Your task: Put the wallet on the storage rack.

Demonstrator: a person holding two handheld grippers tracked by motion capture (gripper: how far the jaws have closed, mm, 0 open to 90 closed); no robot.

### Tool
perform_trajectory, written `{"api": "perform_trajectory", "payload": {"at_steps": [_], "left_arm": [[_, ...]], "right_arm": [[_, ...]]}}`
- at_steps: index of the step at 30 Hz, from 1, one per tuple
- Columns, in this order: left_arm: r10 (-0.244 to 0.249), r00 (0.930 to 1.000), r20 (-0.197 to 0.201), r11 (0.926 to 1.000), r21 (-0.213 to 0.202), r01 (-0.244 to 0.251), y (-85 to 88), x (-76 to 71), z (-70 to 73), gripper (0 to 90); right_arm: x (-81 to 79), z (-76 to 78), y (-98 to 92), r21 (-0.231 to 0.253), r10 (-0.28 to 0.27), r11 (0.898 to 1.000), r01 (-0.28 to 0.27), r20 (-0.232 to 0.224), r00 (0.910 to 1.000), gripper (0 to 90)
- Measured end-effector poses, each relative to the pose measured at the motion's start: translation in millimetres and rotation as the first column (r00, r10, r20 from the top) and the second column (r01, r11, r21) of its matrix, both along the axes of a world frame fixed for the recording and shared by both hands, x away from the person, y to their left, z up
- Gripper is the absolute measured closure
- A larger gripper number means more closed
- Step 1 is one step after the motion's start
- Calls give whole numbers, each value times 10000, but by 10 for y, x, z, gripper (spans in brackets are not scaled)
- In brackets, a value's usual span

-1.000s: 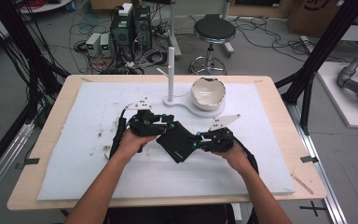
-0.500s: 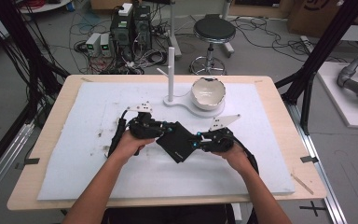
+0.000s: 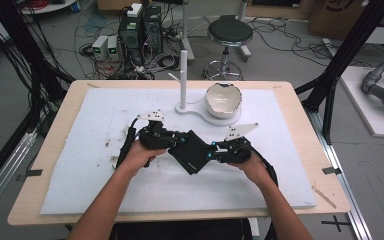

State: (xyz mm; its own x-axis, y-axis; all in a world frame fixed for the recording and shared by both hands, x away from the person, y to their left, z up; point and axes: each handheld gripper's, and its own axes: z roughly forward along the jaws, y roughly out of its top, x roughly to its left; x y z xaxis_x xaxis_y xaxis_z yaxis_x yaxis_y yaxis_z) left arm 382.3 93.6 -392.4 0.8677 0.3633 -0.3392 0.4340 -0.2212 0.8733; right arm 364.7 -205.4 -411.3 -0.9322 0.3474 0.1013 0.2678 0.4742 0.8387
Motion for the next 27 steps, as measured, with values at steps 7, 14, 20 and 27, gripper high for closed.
{"api": "perform_trajectory", "payload": {"at_steps": [7, 14, 20, 27], "left_arm": [[-475, 9982, 352, 9970, -597, 496, 27, -37, 42, 790], [-448, 9967, 683, 9872, -1502, 546, 85, -58, 94, 790], [-189, 9970, 745, 9693, -2430, 365, 80, -53, 106, 790], [215, 9972, 714, 9806, -1959, -71, 60, -44, 85, 731]], "right_arm": [[24, -12, -8, 86, -314, 9995, 314, 19, 9995, 536], [64, -26, -90, 810, -715, 9938, 760, -572, 9958, 387], [58, -13, -101, 1484, -332, 9879, 457, -858, 9958, 455], [5, 48, -121, 1690, -260, 9850, 363, -629, 9977, 718]]}}
